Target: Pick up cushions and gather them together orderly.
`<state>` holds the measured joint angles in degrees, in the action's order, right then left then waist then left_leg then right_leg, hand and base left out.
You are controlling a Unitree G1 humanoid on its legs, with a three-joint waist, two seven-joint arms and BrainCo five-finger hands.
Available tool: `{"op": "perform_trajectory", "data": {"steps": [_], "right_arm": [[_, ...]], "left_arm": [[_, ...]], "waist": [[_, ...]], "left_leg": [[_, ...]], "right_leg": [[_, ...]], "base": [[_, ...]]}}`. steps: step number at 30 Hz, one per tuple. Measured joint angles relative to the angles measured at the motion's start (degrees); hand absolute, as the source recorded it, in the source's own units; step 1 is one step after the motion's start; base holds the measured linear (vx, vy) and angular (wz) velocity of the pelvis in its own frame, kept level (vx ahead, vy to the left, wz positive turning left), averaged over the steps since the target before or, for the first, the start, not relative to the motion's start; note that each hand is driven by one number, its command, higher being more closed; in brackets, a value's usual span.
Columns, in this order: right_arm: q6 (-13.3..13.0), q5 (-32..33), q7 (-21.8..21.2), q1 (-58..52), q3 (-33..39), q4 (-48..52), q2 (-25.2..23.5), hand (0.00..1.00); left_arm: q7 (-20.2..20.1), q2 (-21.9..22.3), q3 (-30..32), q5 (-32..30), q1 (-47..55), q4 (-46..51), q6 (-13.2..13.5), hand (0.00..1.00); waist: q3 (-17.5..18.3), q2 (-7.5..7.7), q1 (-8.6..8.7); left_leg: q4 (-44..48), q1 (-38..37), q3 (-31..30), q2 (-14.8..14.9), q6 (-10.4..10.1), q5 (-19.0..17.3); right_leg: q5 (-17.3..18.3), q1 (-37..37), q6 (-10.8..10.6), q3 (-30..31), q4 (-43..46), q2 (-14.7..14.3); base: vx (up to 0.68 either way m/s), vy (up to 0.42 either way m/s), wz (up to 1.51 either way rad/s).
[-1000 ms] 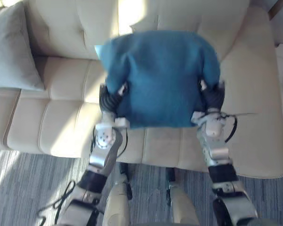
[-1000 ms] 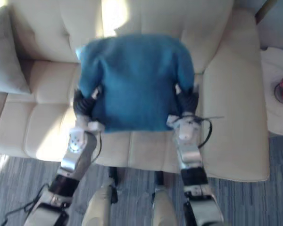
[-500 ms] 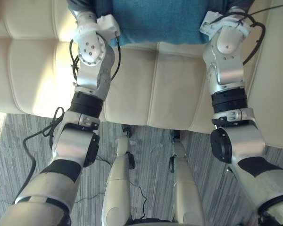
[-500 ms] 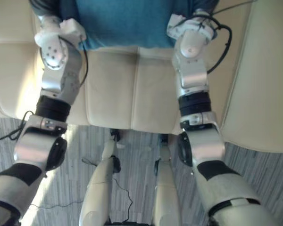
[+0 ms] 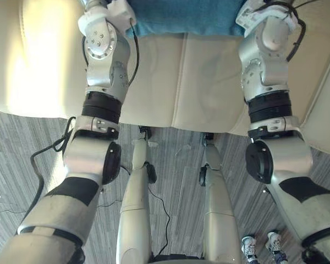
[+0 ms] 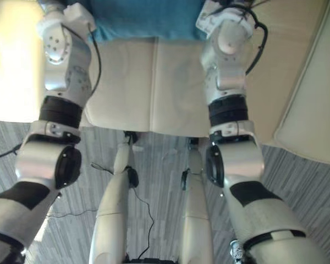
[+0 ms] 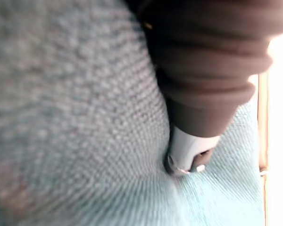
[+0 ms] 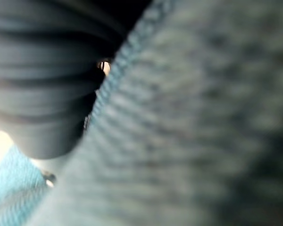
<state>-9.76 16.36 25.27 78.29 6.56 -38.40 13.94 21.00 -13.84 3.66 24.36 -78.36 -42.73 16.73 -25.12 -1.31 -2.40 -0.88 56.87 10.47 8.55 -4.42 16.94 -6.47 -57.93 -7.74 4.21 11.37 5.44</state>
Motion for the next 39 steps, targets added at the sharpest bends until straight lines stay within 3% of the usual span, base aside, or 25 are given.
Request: {"op": "perform_trajectory", "data": {"steps": [8,12,20,24,26,28,32,34,39], "right_arm": [[-0.7,0.2,-0.72,-10.11,0.93,8.14,-0.19,0.0],[-1.98,2.19,-3.15,-19.41,4.99,16.39,0.35,0.0],[-3.94,2.45,-7.43,-37.81,11.6,30.48,2.47,0.0],[-5.51,1.6,-10.45,-54.86,11.38,40.51,0.5,0.0],[-5.66,0.59,-11.93,-63.53,11.05,42.63,-3.68,0.0],[-5.64,-0.67,-13.61,-71.3,10.02,42.38,-7.42,0.0],[-5.43,-2.24,-17.19,-82.0,7.17,37.43,-11.84,0.0],[-5.23,-3.01,-18.35,-85.2,5.57,32.65,-12.41,0.0],[-1.95,-5.18,-19.7,-89.01,4.8,13.72,-14.67,0.0]], "left_arm": [[-0.29,0.5,3.62,0.64,8.93,4.41,-1.17,0.0],[-2.56,0.14,4.34,1.08,15.93,9.17,-1.29,0.0],[-6.83,-3.34,7.71,4.54,34.34,20.71,-0.84,0.0],[-9.64,2.77,7.4,4.98,51.96,30.59,-0.56,0.0],[-11.0,6.93,5.12,4.95,60.9,31.97,-0.35,0.0],[-12.55,9.59,2.71,4.74,69.41,31.97,-0.85,0.0],[-16.19,12.56,0.63,2.04,80.47,28.16,-2.31,0.0],[-17.22,12.63,-0.29,0.16,83.36,24.23,-3.43,0.0],[-18.65,13.08,1.4,-7.87,86.09,8.93,-5.93,0.0]], "waist": [[0.0,0.0,0.13],[0.06,0.09,0.09],[0.18,0.32,-0.13],[2.39,0.73,-0.42],[3.62,2.04,-0.41],[6.25,3.32,-0.38],[10.19,4.35,-0.62],[12.49,4.29,-0.58],[18.45,4.03,-0.39]], "left_leg": [[-0.04,-3.98,0.01,0.21,0.63,0.81],[-0.02,-7.12,-1.29,-0.09,-0.28,0.01],[1.84,-12.78,-3.43,-0.12,-0.03,-1.57],[6.18,-15.83,-5.48,-0.12,-0.33,-5.12],[6.38,-19.61,-6.56,-0.18,-0.68,-6.24],[7.29,-22.54,-7.27,-0.42,-1.3,-7.67],[7.91,-30.33,-7.76,-0.8,-1.37,-10.56],[7.88,-33.36,-7.42,-1.08,-1.25,-11.73],[5.47,-41.54,-5.89,-1.06,-1.73,-12.96]], "right_leg": [[1.69,2.3,0.56,-0.72,3.52,-0.05],[4.73,4.35,1.1,-2.09,7.8,0.36],[9.05,10.02,1.92,-4.23,12.41,0.57],[11.59,16.37,2.64,-6.77,12.72,0.96],[13.1,21.17,2.9,-8.29,12.54,1.49],[14.44,25.28,2.96,-9.35,12.19,1.68],[15.84,35.11,2.89,-10.38,9.37,1.93],[16.32,38.43,2.79,-10.35,8.19,2.17],[16.28,46.46,2.77,-10.16,3.64,2.01]], "base": [[-0.03,-0.076,0.03],[-0.03,-0.1,0.19],[-0.02,-0.123,0.17],[0.03,-0.116,0.26],[0.09,-0.098,0.36],[0.12,-0.07,0.28],[0.15,-0.038,0.16],[0.1,-0.002,-0.02],[0.06,0.009,-0.09]]}}
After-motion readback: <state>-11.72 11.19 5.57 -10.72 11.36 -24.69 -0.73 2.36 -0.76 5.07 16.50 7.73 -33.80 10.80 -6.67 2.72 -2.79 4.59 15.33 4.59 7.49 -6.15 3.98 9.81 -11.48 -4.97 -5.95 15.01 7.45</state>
